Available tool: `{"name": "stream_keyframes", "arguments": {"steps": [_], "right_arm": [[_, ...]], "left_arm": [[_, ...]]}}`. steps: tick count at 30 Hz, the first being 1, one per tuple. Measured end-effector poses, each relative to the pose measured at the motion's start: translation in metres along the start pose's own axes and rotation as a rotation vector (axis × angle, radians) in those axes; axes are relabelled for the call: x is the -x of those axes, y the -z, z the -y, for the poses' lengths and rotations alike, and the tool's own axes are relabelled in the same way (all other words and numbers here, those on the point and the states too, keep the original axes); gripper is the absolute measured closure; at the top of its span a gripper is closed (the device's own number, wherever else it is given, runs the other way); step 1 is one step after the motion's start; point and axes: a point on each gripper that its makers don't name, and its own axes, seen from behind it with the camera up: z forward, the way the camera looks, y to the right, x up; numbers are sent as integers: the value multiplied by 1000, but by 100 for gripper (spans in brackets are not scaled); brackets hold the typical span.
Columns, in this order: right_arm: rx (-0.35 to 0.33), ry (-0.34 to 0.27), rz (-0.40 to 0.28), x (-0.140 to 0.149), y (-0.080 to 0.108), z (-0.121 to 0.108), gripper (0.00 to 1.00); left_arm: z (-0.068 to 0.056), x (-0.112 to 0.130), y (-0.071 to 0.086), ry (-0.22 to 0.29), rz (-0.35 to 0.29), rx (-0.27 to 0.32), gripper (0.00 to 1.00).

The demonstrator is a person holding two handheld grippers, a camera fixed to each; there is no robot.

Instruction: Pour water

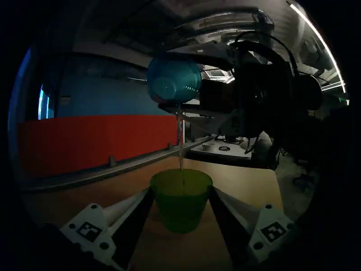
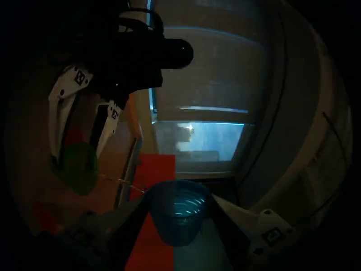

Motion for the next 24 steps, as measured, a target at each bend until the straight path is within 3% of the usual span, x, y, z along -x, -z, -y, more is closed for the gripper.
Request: {"name": "stream_keyframes", "arguments": {"steps": [17,24], "right_arm": [[-9,89,-6,-10,0,1,9],[-11,59,-5,-12,0,4,9]], "left_arm": [[2,-5,1,13,-18,-9,15],[2,-6,2,10,-20,-13,14]]}}
